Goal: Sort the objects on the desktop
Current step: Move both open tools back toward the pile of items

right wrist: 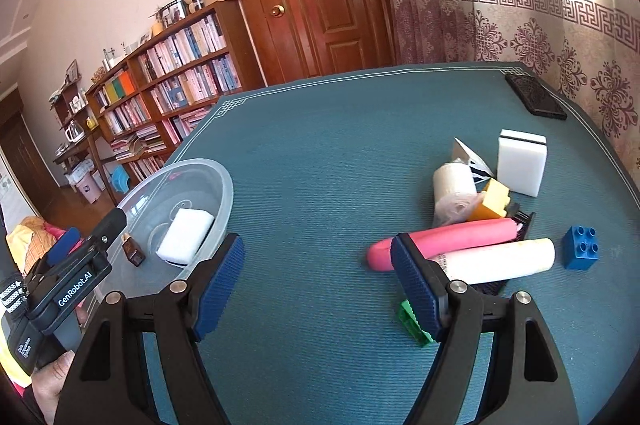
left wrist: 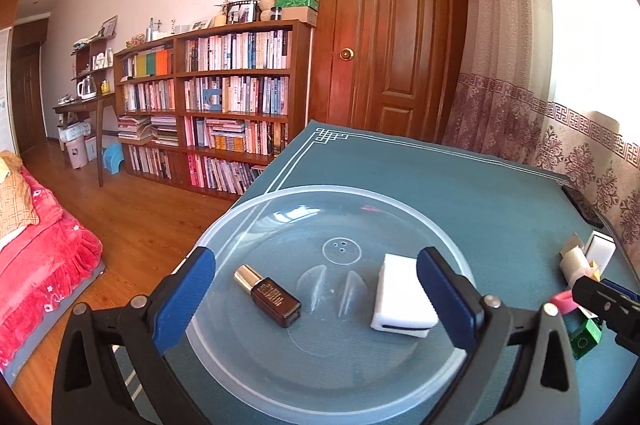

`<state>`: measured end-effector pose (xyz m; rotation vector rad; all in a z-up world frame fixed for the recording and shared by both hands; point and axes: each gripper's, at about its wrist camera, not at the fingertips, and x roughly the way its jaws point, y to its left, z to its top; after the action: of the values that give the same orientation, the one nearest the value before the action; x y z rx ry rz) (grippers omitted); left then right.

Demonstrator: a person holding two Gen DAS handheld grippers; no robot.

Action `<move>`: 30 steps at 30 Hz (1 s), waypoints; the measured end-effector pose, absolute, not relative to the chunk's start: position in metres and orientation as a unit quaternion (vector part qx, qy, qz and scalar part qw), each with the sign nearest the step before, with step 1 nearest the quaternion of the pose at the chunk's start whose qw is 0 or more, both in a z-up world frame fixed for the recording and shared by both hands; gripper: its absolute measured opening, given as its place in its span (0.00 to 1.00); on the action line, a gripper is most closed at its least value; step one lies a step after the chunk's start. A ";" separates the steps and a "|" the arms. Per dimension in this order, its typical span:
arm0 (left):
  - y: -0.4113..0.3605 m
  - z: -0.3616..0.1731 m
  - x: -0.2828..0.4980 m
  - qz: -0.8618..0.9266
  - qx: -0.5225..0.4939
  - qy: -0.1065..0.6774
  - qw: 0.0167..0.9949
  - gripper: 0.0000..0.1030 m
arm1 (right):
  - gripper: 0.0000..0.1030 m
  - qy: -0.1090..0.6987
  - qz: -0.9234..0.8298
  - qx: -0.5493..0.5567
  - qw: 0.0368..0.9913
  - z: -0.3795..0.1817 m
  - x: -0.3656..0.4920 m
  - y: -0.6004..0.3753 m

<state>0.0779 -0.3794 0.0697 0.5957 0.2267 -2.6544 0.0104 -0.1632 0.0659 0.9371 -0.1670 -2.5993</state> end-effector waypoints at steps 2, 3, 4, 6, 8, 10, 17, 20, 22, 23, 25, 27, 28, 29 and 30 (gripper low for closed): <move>-0.369 0.073 0.078 -0.955 0.215 0.072 0.193 0.99 | 0.76 -0.064 -0.924 0.333 0.178 0.065 0.012 -0.152; -0.364 0.075 0.077 -0.956 0.217 0.068 0.187 0.99 | 0.76 -0.066 -0.925 0.333 0.173 0.064 0.014 -0.146; -0.358 0.076 0.076 -0.957 0.219 0.064 0.180 0.99 | 0.76 -0.069 -0.925 0.332 0.169 0.064 0.015 -0.140; -0.347 0.077 0.074 -0.959 0.224 0.056 0.167 0.99 | 0.76 -0.075 -0.927 0.331 0.159 0.063 0.017 -0.128; -0.336 0.077 0.072 -0.960 0.231 0.051 0.153 0.99 | 0.76 -0.083 -0.929 0.329 0.149 0.063 0.020 -0.114; -0.324 0.078 0.071 -0.961 0.238 0.048 0.136 0.99 | 0.76 -0.089 -0.931 0.327 0.136 0.062 0.023 -0.100; -0.277 0.075 0.063 -0.961 0.267 0.037 0.068 0.99 | 0.76 -0.119 -0.934 0.325 0.092 0.057 0.025 -0.047; -0.259 0.073 0.058 -0.958 0.282 0.031 0.042 0.99 | 0.76 -0.125 -0.934 0.325 0.076 0.052 0.027 -0.027; -0.245 0.071 0.055 -0.957 0.289 0.022 0.028 0.99 | 0.76 -0.131 -0.933 0.327 0.066 0.049 0.027 -0.015; -0.238 0.070 0.055 -0.956 0.292 0.019 0.022 0.99 | 0.76 -0.134 -0.933 0.328 0.062 0.047 0.027 -0.009; -0.227 0.066 0.052 -0.954 0.300 0.016 0.007 0.99 | 0.76 -0.139 -0.932 0.331 0.055 0.045 0.027 0.000; -0.218 0.063 0.049 -0.951 0.309 0.016 -0.005 0.99 | 0.76 -0.142 -0.931 0.332 0.049 0.043 0.027 0.008; -0.213 0.061 0.047 -0.950 0.313 0.015 -0.010 0.99 | 0.76 -0.144 -0.931 0.333 0.047 0.042 0.027 0.011; -0.209 0.060 0.045 -0.948 0.317 0.014 -0.014 0.99 | 0.76 -0.145 -0.930 0.334 0.045 0.041 0.026 0.014; -0.205 0.058 0.044 -0.947 0.320 0.011 -0.017 0.99 | 0.76 -0.145 -0.930 0.335 0.043 0.040 0.026 0.016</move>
<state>0.0445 -0.2050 0.0584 1.0157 0.0353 -3.0096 0.0255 0.0163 0.0402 1.0251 -0.4437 -2.8446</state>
